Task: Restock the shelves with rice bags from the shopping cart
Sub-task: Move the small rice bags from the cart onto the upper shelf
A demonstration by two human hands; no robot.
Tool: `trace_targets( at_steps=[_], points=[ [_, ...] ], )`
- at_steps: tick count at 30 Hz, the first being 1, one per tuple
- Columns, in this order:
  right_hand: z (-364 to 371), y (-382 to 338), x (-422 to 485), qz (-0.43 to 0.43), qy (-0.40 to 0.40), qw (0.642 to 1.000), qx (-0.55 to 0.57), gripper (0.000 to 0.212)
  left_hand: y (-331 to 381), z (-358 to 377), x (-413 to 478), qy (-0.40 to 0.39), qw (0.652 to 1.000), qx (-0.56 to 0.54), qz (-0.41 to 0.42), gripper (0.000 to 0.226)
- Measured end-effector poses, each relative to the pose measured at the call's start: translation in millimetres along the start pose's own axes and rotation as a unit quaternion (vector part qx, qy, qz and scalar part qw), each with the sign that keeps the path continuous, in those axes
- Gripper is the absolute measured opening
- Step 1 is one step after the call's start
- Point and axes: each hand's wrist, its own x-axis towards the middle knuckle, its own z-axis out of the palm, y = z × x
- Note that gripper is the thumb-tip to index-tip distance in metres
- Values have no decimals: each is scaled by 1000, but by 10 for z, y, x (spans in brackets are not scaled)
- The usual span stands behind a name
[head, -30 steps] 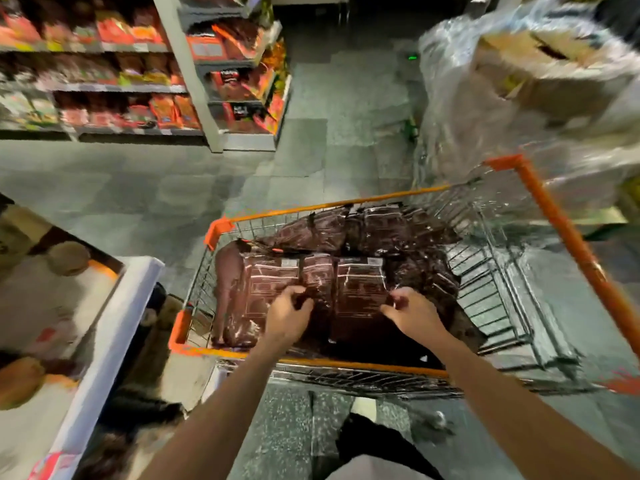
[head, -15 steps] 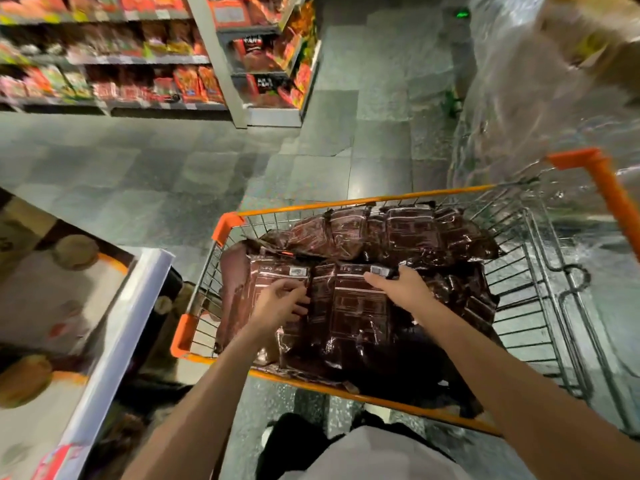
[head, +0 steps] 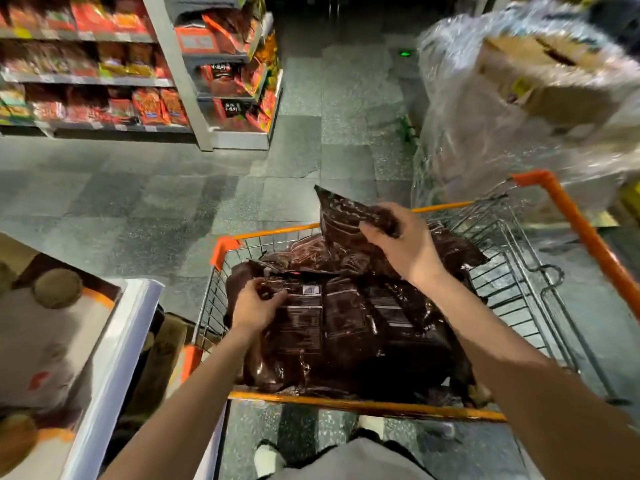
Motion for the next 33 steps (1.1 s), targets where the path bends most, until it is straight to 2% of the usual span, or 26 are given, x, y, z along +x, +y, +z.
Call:
trace_targets(
  at_steps=[2,3,5,7,8,10,12,14,15,19,22,24,26,27,29,31,33],
  points=[
    [67,47,-138,-39,-33,997,-65,30,-51,-5,129,2,1000,-24,-20,56],
    [101,125,-240,-30,-56,994,-89,37,-67,-9,172,-5,999,-16,-27,53],
    [153,308,-471,18,-120,981,-154,43,-106,-11,249,-26,999,0,-31,45],
    [190,563,-729,78,-209,950,-221,45,-138,-12,286,-57,998,1,-24,41],
    [207,706,-849,107,-226,938,-241,45,-150,-17,295,-70,997,0,-19,42],
    [234,946,-1005,172,-163,945,-227,45,-124,-56,255,-98,995,-2,-27,40],
    [278,1043,-1043,248,-31,957,-150,39,-104,-95,222,-133,990,-20,-47,39],
    [337,1060,-967,314,57,943,-93,51,-41,-115,155,-184,980,-48,-64,38],
    [362,1057,-907,336,76,935,-80,59,6,-130,116,-199,977,-50,-63,37],
    [435,1128,-662,398,84,912,-47,65,209,-210,-2,-218,970,-98,-35,27],
    [461,1190,-540,368,95,924,-38,40,423,-417,-100,-207,970,-114,47,19],
    [448,1171,-486,336,95,937,-24,31,604,-579,-171,-203,962,-169,73,31],
    [428,1163,-433,318,77,945,-5,32,762,-702,-200,-213,944,-245,52,60],
    [405,1148,-403,314,63,947,2,30,802,-707,-198,-205,946,-246,48,67],
    [350,1116,-354,308,38,951,17,27,795,-630,-210,-134,973,-169,83,63],
    [262,1107,-315,289,41,956,33,29,662,-444,-218,-57,984,-102,132,45],
    [158,1084,-295,262,69,963,18,30,415,-209,-245,-53,982,-81,160,30]
  ],
)
